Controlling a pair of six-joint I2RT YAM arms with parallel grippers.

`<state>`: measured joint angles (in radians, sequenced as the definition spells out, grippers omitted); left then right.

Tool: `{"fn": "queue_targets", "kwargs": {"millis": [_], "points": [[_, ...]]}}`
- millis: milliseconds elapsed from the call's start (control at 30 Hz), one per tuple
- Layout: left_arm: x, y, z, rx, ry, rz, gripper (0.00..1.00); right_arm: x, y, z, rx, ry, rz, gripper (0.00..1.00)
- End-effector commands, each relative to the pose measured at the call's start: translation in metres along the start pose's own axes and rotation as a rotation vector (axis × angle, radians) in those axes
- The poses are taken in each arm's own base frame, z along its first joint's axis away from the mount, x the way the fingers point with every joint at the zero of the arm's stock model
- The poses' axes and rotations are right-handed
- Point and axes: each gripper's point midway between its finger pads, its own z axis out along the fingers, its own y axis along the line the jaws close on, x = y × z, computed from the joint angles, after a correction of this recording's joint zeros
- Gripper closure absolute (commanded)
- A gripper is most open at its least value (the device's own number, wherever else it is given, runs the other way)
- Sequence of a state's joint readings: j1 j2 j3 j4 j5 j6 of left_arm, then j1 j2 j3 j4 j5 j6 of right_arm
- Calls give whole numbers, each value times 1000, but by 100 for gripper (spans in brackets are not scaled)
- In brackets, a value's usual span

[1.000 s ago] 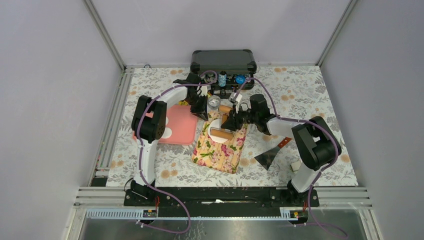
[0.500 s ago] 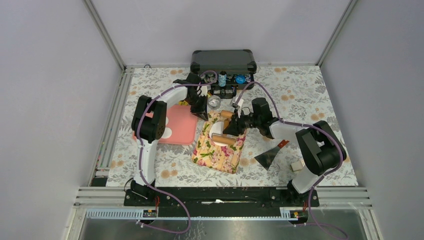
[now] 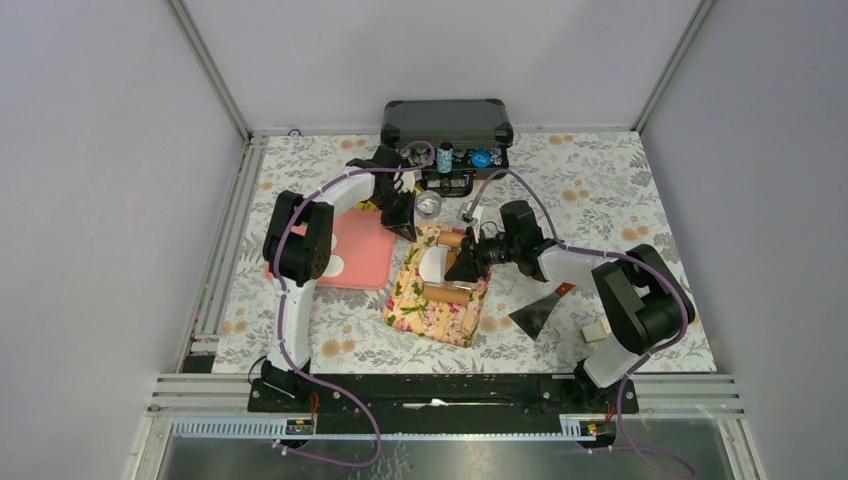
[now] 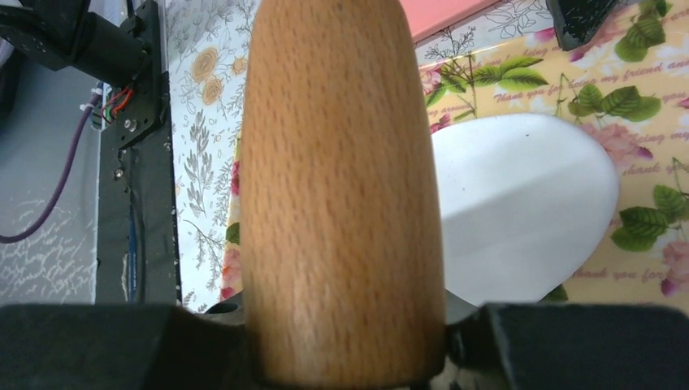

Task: Roll out the dumpling wrappers from the dough
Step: Flatten out the dough on the work surface.

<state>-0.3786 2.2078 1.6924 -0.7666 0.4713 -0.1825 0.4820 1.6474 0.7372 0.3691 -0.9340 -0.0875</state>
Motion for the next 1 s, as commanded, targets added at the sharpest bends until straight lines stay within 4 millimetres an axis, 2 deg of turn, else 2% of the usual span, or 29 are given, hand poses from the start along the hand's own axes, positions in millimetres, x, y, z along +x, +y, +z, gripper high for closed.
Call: {"fn": "queue_targets", "kwargs": {"millis": [0,133,233,333,500,667,833,967], "points": [[-6,-17,-16,28,-30,36,100,-66,16,-9,-3,-120,-87,100],[-6,-17,-17,27,-30,39,100,-111,10,-12,54,-202,-91,100],[-5,-17,-17,28,-28,39,100,-120,-6,-9,118,-200,-96,100],[-4,-17,-16,30,-27,39,100,-104,-22,-2,153,-154,-88,100],[-3,-18,-13,41,-23,27,100,-52,-39,20,202,-28,-118,100],[-1,-18,-10,33,-21,16,100,-17,-27,35,188,80,-138,100],[-2,-17,-12,25,-29,18,100,-1,-7,34,156,138,-177,100],[-2,-17,-12,24,-30,19,100,10,0,31,154,169,-198,100]]}}
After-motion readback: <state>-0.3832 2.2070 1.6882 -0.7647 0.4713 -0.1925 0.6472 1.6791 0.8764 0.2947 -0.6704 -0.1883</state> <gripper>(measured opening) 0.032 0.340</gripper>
